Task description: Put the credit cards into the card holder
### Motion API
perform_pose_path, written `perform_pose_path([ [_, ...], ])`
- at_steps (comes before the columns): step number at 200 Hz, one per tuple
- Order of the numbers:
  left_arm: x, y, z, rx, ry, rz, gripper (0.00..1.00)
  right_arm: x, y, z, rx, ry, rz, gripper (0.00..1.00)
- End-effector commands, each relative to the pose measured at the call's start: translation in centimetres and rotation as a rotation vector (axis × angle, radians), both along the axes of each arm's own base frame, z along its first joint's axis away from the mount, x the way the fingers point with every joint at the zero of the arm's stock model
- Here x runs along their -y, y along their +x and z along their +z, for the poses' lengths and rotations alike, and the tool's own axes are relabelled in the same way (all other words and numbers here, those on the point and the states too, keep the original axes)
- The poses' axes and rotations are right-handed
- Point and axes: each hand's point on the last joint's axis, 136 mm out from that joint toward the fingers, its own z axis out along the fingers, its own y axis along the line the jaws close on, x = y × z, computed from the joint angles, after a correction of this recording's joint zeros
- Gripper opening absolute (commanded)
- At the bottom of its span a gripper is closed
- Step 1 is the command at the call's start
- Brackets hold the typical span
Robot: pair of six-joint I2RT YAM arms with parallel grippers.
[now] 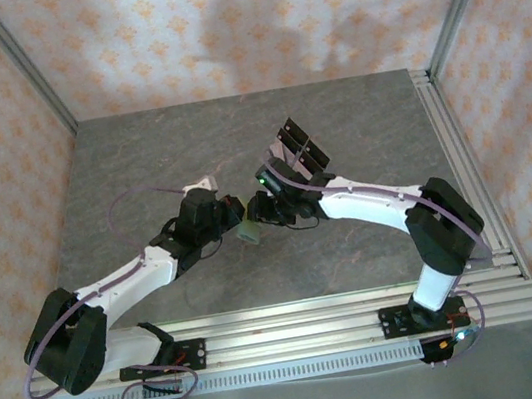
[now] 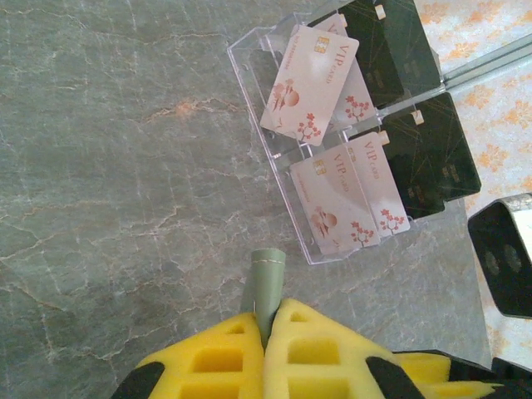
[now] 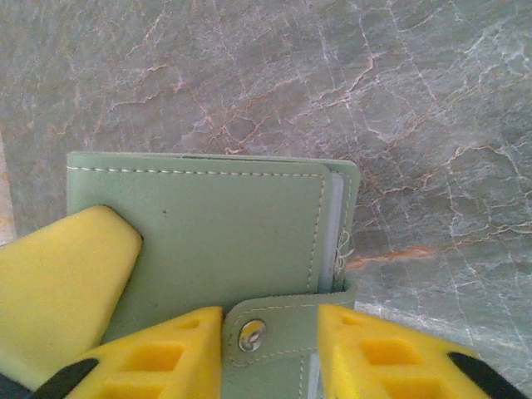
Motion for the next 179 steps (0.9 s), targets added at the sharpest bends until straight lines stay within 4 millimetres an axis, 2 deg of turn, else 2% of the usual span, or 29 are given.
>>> perform_pose_path([
  [1,0.2,0.8,2.1,0.063,-0.008,0.012,0.00,1.5,-0.4,-2.0,-0.018,-0.066,-0.014,0.24],
  [48,0.1,0.8,2.0,0.064,-0.007,0.016,0.00,1.6,-0.4,-1.8,-0.018,-0.048,-0.013,0.00],
  [87,0.0,0.7,1.9,0.062,-0.005,0.022,0.00,1.8,-0.4,-1.9,-0.027,-0.022,-0.022,0.00],
  [143,-0.3,0.6,1.7,0.059,0.002,0.030,0.00,5.3,-0.8,-3.5,-0.050,-0.058,-0.069,0.00],
  [179,-0.3,0.6,1.7,0.061,0.004,0.029,0.00,5.7,-1.0,-3.5,-0.053,-0.056,-0.069,0.00],
])
